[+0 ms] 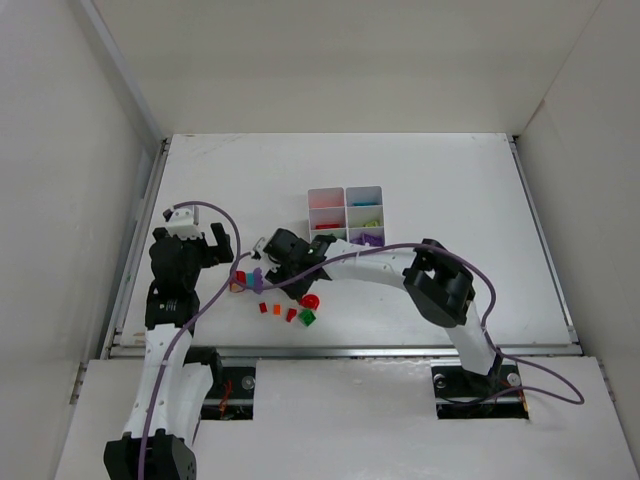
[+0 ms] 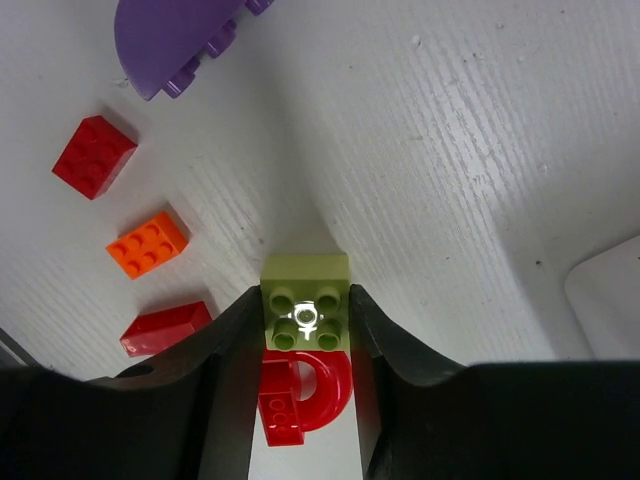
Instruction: Sort the legos into containers by color
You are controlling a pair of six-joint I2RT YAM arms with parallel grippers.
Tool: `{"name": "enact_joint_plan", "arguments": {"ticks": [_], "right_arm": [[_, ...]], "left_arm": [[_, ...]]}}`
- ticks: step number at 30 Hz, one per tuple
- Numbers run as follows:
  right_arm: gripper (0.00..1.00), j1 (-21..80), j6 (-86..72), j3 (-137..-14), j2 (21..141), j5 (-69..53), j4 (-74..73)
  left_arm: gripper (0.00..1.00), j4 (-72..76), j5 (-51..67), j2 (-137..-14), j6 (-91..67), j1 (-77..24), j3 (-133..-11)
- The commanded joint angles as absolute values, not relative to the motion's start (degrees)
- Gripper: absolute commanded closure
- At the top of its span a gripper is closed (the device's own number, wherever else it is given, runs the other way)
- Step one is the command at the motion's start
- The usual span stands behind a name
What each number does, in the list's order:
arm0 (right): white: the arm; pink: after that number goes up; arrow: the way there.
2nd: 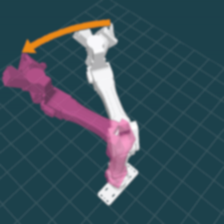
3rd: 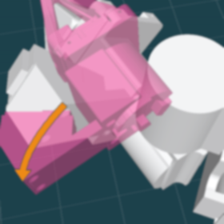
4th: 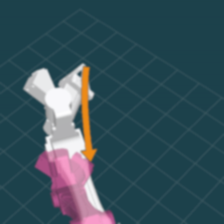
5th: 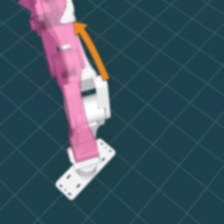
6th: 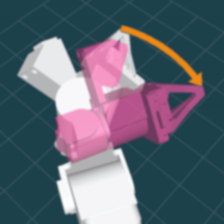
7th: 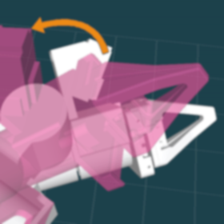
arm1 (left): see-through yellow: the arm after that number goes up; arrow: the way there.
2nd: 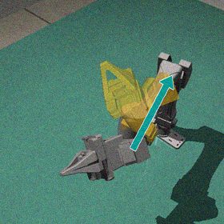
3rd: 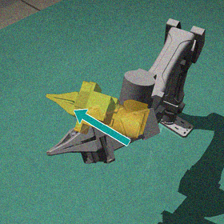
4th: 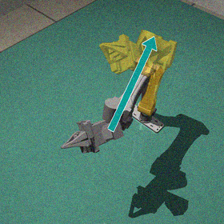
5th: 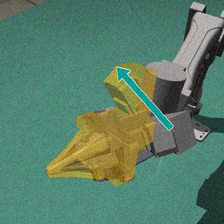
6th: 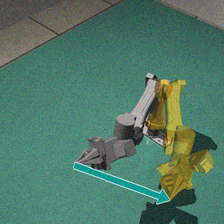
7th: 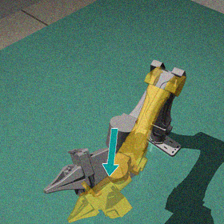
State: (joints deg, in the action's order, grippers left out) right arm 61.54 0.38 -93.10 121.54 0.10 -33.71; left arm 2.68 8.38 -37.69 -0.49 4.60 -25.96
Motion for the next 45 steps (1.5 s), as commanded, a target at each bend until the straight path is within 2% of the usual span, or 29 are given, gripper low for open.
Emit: {"name": "enact_joint_plan", "arguments": {"ticks": [1,2,7,16,21,28,45], "right_arm": [[0.88,61.79,-0.53,-95.19,121.38,2.46,-30.94],[0.93,61.79,-0.53,-95.19,121.38,2.46,-30.94],[1.00,61.79,-1.76,-97.02,120.85,5.71,-30.41],[1.00,56.00,-9.75,-98.09,108.91,13.53,-29.71],[1.00,45.56,-14.76,-94.31,102.75,14.06,-30.84],[1.00,36.49,-17.05,-88.51,98.80,15.21,-32.96],[1.00,34.54,-21.45,-83.85,100.46,11.43,-30.23]], "left_arm": [[0.00,4.31,8.79,-36.30,-0.26,4.75,-27.25],[0.00,4.31,8.79,-36.30,-0.26,4.75,-27.25],[0.00,4.31,8.27,-36.30,-0.26,4.75,-27.25],[0.00,4.31,8.26,-36.82,-0.26,4.75,-27.25],[0.00,4.31,8.26,-37.35,-0.26,4.75,-27.25],[0.00,4.31,7.73,-37.88,1.05,4.75,-27.77],[0.00,4.31,8.26,-39.98,2.11,4.75,-28.30]]}}
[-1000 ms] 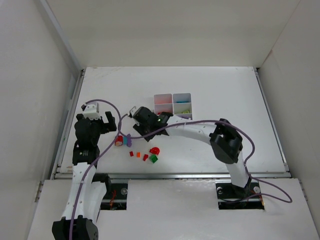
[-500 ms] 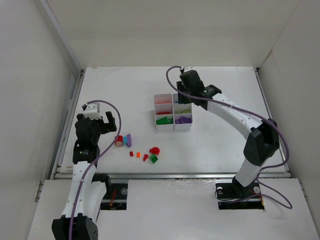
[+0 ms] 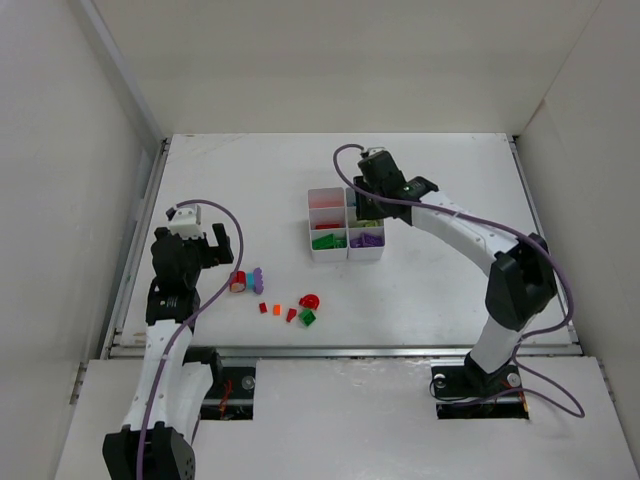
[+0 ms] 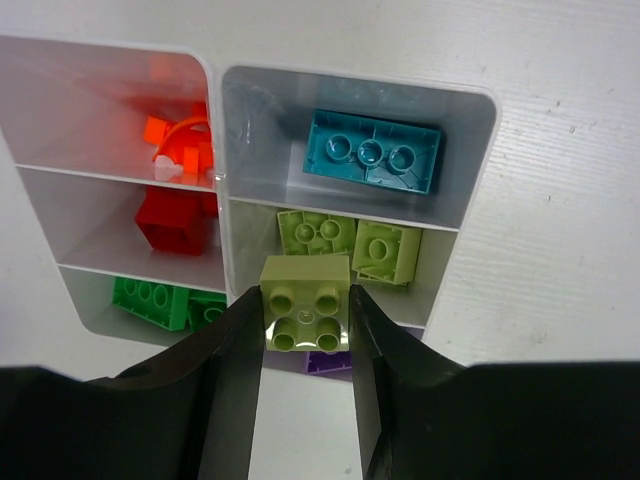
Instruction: Sort the legos into containers by color
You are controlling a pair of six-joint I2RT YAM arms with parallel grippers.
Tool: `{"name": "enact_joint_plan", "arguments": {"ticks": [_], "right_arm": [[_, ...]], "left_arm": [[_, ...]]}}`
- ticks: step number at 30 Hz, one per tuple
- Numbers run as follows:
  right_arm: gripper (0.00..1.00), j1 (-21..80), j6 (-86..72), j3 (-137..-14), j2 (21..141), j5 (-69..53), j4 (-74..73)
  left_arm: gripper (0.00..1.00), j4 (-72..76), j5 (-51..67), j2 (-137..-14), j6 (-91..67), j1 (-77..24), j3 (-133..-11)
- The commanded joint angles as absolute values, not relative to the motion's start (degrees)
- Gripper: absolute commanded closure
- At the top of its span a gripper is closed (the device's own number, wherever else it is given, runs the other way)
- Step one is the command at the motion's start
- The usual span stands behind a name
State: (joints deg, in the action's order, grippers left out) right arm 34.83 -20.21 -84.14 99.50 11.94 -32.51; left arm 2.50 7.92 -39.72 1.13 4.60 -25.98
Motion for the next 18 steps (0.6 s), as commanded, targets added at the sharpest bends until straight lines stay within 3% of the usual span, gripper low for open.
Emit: {"name": "enact_joint_plan", "arguments": {"ticks": [1,6,9,10,13,18], "right_arm": [[1.00,34.54,-21.45,-84.54,101.33,11.43,-30.23],[0.97,34.54,-21.45,-86.39,103.18,12.04,-30.23],[0.73,34.54,-20.66,-87.71,104.41,12.04,-30.23],[0.55,34.54,-20.13,-87.71,104.41,12.04,-30.23],[0.35,36.11,-17.06,-87.71,103.54,12.47,-30.23],[0.21,40.15,-12.49,-87.10,100.03,13.80,-30.23]], "left_arm": [[0.00,4.31,8.26,-39.99,2.11,4.75,-28.30],[0.00,4.31,8.88,-41.04,4.22,4.75,-28.30],[0.00,4.31,9.40,-41.57,4.22,4.75,-28.83],[0.00,4.31,9.40,-41.57,4.22,4.75,-28.83],[0.00,4.31,9.40,-41.57,4.22,4.75,-28.83],[0.00,4.31,9.40,-41.57,4.22,4.75,-28.83]]}}
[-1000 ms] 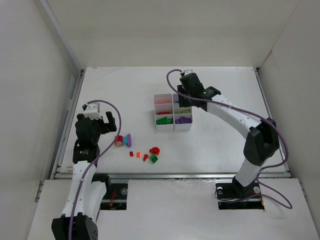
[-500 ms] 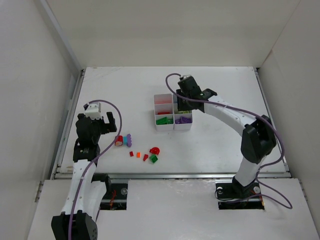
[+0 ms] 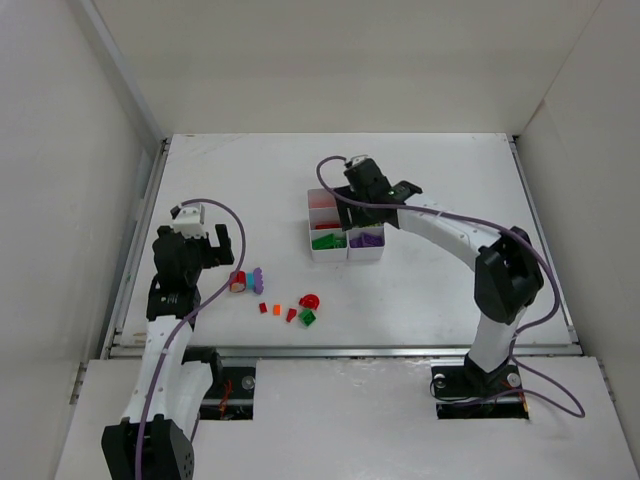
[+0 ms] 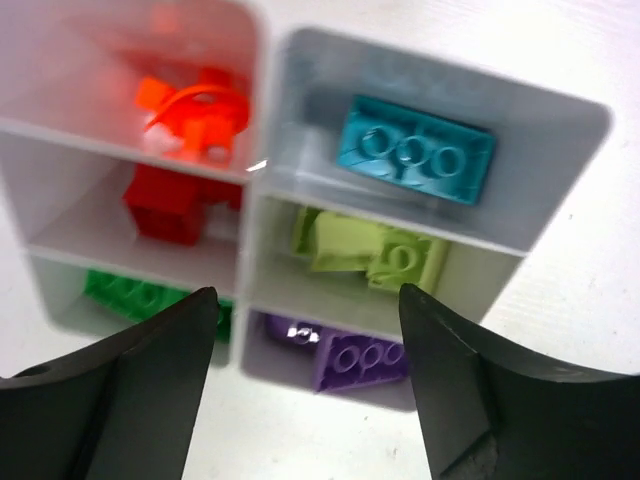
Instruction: Sort the legos into containers by color
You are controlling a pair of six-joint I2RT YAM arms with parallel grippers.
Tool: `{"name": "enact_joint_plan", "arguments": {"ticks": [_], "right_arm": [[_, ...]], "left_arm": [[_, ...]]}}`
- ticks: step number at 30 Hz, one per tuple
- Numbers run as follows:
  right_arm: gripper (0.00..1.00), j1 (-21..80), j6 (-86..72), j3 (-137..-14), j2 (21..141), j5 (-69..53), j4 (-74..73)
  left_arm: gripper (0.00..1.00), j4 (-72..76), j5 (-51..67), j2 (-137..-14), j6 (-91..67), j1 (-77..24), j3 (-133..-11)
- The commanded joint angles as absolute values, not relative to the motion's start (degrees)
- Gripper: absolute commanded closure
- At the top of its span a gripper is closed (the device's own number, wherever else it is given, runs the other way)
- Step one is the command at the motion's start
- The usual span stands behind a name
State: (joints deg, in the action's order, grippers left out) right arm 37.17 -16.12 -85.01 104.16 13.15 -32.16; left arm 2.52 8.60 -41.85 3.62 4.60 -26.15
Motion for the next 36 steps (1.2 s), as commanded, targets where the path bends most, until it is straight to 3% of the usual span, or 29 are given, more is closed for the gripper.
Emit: {"name": "enact_joint_plan", "arguments": {"ticks": [1,10,15,19,21,24,26,31,36], "right_arm": [[0.21,40.69,-11.00,-87.10,98.80,13.80,-30.23],[0.19,51.04,1.75,-81.39,98.70,-11.32,-30.76],[0.19,58.53,-0.60,-79.37,99.84,-9.58,-30.76],[0.26,60.02,-4.56,-76.56,99.84,-9.58,-28.30],[0.41,61.77,-5.27,-75.94,99.84,-9.58,-27.69],[0.47,64.41,-7.46,-73.31,99.84,-7.74,-27.69],[0.47,65.47,-9.91,-70.59,99.84,-7.73,-25.85],[0.28,66.18,-15.90,-65.57,99.23,-5.02,-22.32],[0.22,66.18,-17.93,-63.63,100.89,-3.96,-19.34]], "left_arm": [[0.00,4.31,9.40,-41.57,4.22,4.75,-28.83],[0.00,6.06,8.44,-41.57,6.49,4.75,-28.30],[0.00,7.12,2.82,-41.04,8.79,4.75,-28.30],[0.00,7.12,-0.78,-41.05,9.32,4.75,-28.30],[0.00,7.12,-1.41,-40.26,10.01,4.75,-26.99],[0.00,7.82,-2.72,-38.85,10.55,4.75,-26.46],[0.00,8.44,-3.25,-38.15,10.55,4.04,-25.84],[0.00,8.44,-3.25,-36.91,10.55,2.38,-25.84],[0.00,8.96,-2.72,-35.77,10.55,2.37,-25.31]]}}
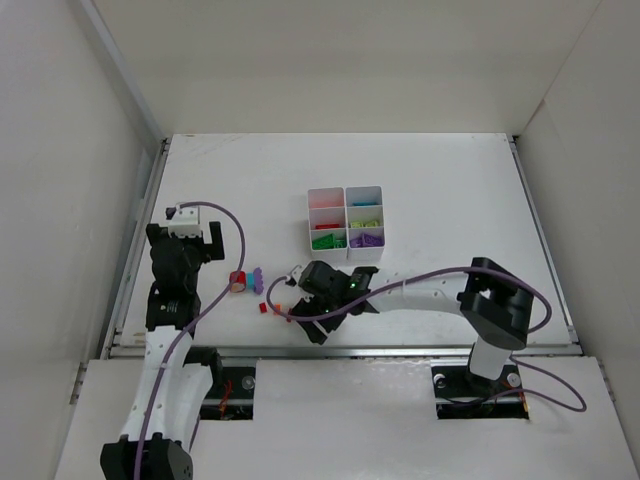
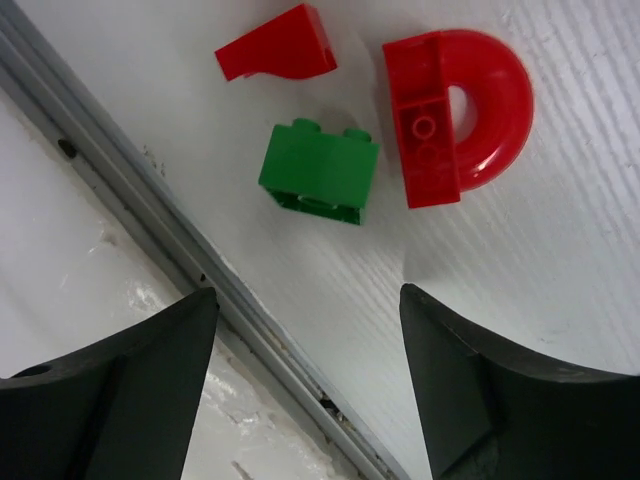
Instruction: Sort the legos into containers by color
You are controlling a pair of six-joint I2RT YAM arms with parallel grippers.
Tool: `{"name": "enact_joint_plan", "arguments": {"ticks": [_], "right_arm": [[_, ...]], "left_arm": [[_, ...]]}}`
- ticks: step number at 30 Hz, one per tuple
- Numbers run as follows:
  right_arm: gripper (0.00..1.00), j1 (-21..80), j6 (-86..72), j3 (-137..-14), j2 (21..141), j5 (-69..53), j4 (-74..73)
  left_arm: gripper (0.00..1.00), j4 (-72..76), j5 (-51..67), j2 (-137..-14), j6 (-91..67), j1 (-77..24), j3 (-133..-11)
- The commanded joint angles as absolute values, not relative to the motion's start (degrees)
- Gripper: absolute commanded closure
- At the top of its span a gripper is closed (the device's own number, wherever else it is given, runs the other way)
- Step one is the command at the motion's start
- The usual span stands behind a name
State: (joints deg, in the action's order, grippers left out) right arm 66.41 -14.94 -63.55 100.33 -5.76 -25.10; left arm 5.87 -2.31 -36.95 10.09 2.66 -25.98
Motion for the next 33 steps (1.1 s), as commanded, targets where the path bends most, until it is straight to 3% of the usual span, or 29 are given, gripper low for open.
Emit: {"name": "enact_joint_plan", "arguments": {"ticks": [1,10,13,14,17,18,22,33], "right_arm": [[0.21,66.18,-17.93,-63.63,101.42,-3.96,-19.34],[0.21,66.18,-15.21,-69.51,107.92,-3.43,-18.28],[0.27,66.18,-15.21,-70.05,107.93,-2.11,-18.90],[0.31,66.18,-15.21,-70.05,107.93,-2.11,-18.90],[0.58,66.18,-15.21,-70.05,107.93,-1.58,-18.90],[0.74,66.18,-15.21,-70.66,107.93,-0.89,-18.90],[0.99,66.18,-13.10,-71.71,106.79,-0.35,-20.82],[1.00,66.18,-5.98,-82.52,96.42,5.60,-33.74]], "left_arm": [[0.00,8.96,-2.72,-35.77,10.55,2.37,-25.31],[0.00,8.96,-3.25,-34.72,10.55,2.37,-25.31],[0.00,8.96,-3.25,-34.72,10.55,2.37,-25.31],[0.00,8.96,-3.25,-34.72,10.55,2.37,-25.31],[0.00,8.96,-3.25,-34.72,10.55,2.37,-25.31],[0.00,8.96,-3.25,-34.72,10.55,2.37,-25.31],[0.00,8.96,-3.25,-35.24,10.55,2.37,-25.31],[0.00,8.96,-2.64,-36.29,10.55,2.37,-25.31]]}}
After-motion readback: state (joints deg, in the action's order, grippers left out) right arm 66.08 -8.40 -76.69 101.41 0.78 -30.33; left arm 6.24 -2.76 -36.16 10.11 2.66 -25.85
